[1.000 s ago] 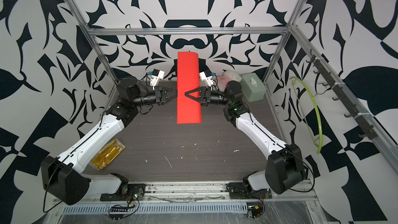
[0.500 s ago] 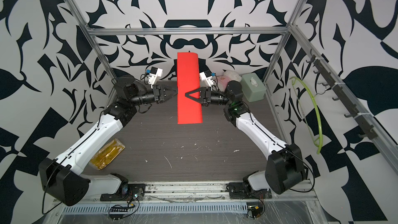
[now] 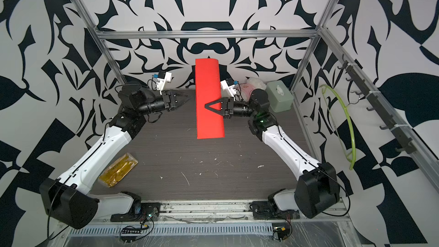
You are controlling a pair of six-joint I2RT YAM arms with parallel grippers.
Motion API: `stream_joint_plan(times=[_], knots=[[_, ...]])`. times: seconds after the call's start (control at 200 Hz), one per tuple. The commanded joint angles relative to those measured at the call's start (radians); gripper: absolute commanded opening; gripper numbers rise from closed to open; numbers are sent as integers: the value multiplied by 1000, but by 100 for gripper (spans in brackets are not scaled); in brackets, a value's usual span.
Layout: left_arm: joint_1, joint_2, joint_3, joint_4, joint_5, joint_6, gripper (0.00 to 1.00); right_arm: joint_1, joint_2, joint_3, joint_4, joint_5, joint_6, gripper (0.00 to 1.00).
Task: Fold the rectangular paper in half along the long edge
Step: Fold the paper.
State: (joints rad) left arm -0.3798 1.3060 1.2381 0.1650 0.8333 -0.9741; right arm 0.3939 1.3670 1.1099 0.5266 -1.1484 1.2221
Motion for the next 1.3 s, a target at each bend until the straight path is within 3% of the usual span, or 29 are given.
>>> stream_joint_plan(times=[0.0,0.3,0.81,1.295], knots=[[1,-15,18,51,9,-13,32,-1,-26,43,29,-10,-24,36],[1,-5,6,158,19,-75,33,-1,-25,59,-63,8,-91,30],[-11,7,13,86,1,-40,35,-1,-39,92,-220,32,-202,34],[-59,53,29,85,1,-34,36,0,-42,87,-233,44,-216,35]])
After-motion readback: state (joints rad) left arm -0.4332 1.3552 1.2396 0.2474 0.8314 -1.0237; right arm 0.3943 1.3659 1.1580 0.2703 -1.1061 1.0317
